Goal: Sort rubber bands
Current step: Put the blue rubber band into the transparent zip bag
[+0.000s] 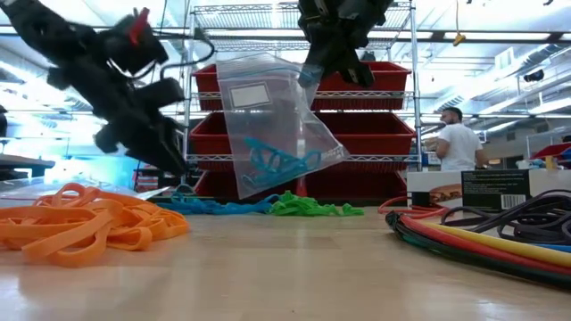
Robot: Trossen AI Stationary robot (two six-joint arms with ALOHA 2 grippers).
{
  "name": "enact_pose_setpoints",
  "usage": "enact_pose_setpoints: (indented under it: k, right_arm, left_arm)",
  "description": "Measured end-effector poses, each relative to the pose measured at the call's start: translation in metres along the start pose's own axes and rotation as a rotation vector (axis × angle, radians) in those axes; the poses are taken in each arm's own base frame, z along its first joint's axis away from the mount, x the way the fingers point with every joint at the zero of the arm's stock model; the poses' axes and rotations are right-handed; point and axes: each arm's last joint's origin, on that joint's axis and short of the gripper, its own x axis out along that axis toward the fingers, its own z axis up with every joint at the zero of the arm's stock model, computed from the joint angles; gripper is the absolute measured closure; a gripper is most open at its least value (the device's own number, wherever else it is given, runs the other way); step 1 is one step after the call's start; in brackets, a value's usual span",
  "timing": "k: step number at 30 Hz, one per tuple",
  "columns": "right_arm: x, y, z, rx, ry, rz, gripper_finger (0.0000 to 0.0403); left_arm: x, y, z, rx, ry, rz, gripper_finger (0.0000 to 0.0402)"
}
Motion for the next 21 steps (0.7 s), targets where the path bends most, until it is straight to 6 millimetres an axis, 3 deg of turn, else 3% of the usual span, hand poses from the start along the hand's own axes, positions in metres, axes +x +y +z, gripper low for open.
enact_pose_setpoints:
  k: [6, 16, 21]
  right_arm:
    - [0.0, 0.0, 0.0, -0.002, -0.002, -0.001, 0.0403]
    - [0.0, 0.0, 0.0, -0.002, -0.003, 0.0, 0.0403]
    - [0.0, 0.0, 0.0, -0.003, -0.003, 0.0, 0.0403]
  left_arm:
    - [0.01, 0.012, -0.011, -0.18, 0.037, -0.129, 0.023]
    - [0.027, 0.01, -0.018, -0.233, 0.077, -0.266, 0.0234]
    - [0.029, 0.01, -0.018, -0.224, 0.08, -0.251, 0.0296]
